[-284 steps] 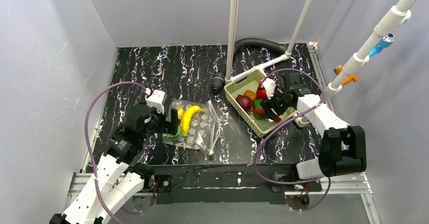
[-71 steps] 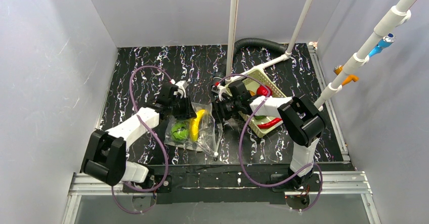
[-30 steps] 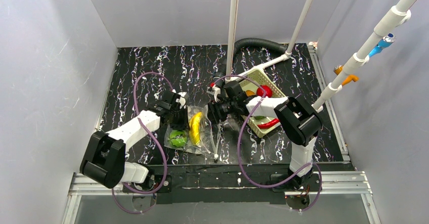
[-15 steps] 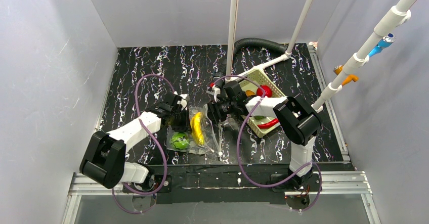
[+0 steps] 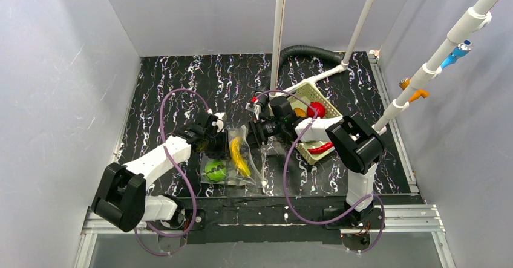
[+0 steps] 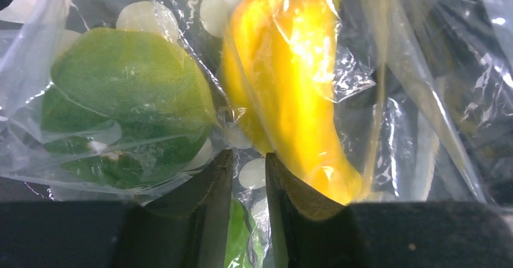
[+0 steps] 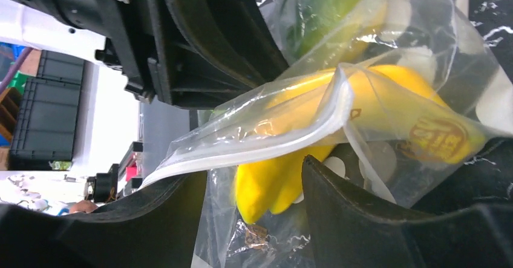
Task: Open the zip-top bag and remove the fake food
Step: Pick up the fake fruit from the zipper food storage bag.
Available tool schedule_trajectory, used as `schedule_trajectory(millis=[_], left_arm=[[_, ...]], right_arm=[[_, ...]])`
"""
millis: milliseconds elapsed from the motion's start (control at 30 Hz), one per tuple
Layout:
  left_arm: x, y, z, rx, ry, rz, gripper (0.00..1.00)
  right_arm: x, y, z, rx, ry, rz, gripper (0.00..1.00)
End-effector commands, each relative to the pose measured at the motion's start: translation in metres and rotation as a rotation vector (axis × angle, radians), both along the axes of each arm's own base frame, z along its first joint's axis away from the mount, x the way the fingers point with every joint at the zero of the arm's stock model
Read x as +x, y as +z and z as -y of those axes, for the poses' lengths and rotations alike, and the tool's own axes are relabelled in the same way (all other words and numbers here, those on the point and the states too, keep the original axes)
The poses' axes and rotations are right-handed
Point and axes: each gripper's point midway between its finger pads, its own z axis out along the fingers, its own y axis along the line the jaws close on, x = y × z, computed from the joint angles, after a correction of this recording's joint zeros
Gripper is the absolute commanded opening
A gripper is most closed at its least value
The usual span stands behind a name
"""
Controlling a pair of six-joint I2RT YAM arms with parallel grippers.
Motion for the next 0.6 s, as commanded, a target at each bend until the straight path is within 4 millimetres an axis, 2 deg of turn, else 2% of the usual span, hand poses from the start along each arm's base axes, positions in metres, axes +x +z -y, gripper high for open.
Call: schedule_trajectory(millis=[0, 100, 200, 400, 567], left_arm=[[-0.001, 0.005, -0.005, 0.018, 0.015, 0.017, 0.28], [0.0, 0.007, -0.007, 0.026, 0.026, 0.029, 0.3], [0.001, 0.012, -0.005, 0.006, 0.022, 0.052, 0.3], [0.004, 0.018, 0.017, -0.098, -0.038, 0.048, 0.29], [0.008, 0.013, 0.028, -0.137, -0.045, 0.02, 0.28]], right_arm=[[-0.003, 0.035, -0.007, 0.116, 0.038, 0.06, 0.66], [0.018, 0.004, 0.0, -0.061, -0.06, 0.097, 0.66], [0.028, -0.012, 0.005, -0.134, -0.113, 0.092, 0.66], [0.02, -0.014, 0.0, -0.143, -0.062, 0.082, 0.66], [0.009, -0.012, -0.007, -0.144, -0.015, 0.098, 0.71]])
